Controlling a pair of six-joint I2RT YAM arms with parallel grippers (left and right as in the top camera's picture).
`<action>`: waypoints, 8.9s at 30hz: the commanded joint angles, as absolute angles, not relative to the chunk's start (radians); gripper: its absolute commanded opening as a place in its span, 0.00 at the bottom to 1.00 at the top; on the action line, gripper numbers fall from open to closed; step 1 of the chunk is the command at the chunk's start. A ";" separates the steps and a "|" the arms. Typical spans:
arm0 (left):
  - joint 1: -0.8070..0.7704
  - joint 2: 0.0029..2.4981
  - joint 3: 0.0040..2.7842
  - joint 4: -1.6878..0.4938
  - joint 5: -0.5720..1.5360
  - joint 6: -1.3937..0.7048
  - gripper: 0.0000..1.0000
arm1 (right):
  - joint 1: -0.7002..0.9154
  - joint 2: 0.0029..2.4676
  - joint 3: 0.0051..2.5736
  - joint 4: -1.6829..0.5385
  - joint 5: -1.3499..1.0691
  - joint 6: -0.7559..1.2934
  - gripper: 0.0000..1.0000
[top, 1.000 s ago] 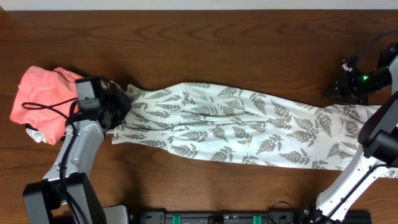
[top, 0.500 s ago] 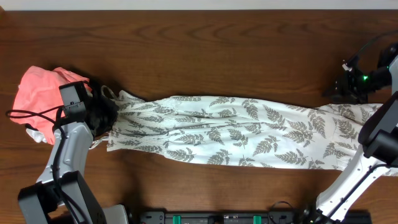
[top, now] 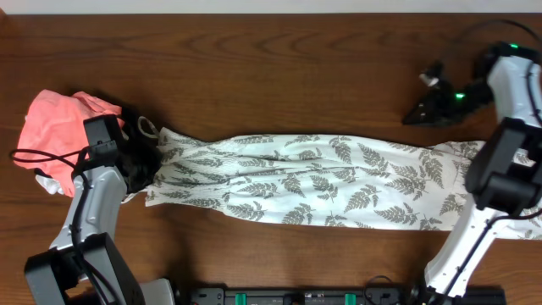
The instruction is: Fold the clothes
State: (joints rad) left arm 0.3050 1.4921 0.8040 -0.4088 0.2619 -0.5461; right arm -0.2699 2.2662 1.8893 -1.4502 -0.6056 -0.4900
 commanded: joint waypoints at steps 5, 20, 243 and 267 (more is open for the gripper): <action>0.310 1.496 0.804 -0.426 0.214 -0.482 0.06 | -0.102 2.199 1.890 -1.394 -0.373 -0.367 0.31; 0.310 1.496 0.802 -0.440 0.163 -0.471 0.06 | 0.206 1.997 1.890 -1.213 -0.308 -0.369 0.96; -0.195 1.684 0.802 -0.187 0.111 -0.274 0.17 | -0.829 1.847 1.280 -0.926 0.194 0.232 0.11; -0.173 1.684 0.802 -0.191 0.111 -0.274 0.17 | -0.658 1.843 1.556 -0.980 -0.454 -0.338 0.53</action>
State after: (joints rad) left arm -0.1802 1.6684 0.8009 -0.1825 0.1379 -0.2691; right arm -0.7498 1.8442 1.5658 -0.9508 -0.3363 -0.0875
